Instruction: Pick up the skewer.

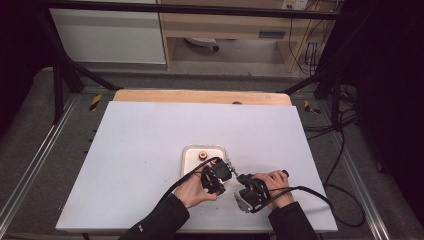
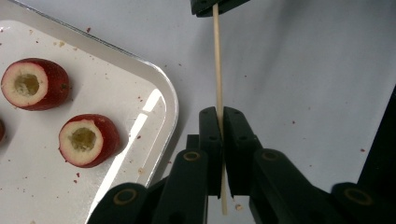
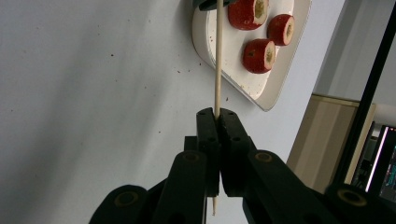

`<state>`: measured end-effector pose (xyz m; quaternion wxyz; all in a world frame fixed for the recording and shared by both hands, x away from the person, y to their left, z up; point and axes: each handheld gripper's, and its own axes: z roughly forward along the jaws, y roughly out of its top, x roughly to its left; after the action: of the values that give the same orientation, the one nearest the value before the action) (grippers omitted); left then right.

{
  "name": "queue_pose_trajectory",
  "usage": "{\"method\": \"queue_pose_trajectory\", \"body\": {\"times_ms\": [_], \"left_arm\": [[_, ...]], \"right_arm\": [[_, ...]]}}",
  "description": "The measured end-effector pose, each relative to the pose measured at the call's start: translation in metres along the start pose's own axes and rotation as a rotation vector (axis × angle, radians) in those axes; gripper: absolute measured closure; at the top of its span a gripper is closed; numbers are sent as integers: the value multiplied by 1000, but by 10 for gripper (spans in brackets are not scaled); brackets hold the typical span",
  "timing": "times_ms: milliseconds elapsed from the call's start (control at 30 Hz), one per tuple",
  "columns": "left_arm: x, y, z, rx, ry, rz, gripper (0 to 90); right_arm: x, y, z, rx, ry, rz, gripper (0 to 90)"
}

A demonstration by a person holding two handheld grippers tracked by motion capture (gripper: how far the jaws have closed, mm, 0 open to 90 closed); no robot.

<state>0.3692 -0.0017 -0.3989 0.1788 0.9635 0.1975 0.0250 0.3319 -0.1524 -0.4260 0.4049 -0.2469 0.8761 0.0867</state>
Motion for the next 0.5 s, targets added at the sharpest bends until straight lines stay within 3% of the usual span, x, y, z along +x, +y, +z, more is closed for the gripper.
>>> {"method": "queue_pose_trajectory", "body": {"times_ms": [267,367,500], "left_arm": [[-2,-1,-1,4,34,-1,886],[-3,-2,-2,-1,48,7,886],[-5,-12,-3,-26,72,11,885]], "right_arm": [[-1,2,1,-1,-1,20,877],[-2,0,1,8,12,89,813],[-5,-9,-1,0,21,286,649]]}}
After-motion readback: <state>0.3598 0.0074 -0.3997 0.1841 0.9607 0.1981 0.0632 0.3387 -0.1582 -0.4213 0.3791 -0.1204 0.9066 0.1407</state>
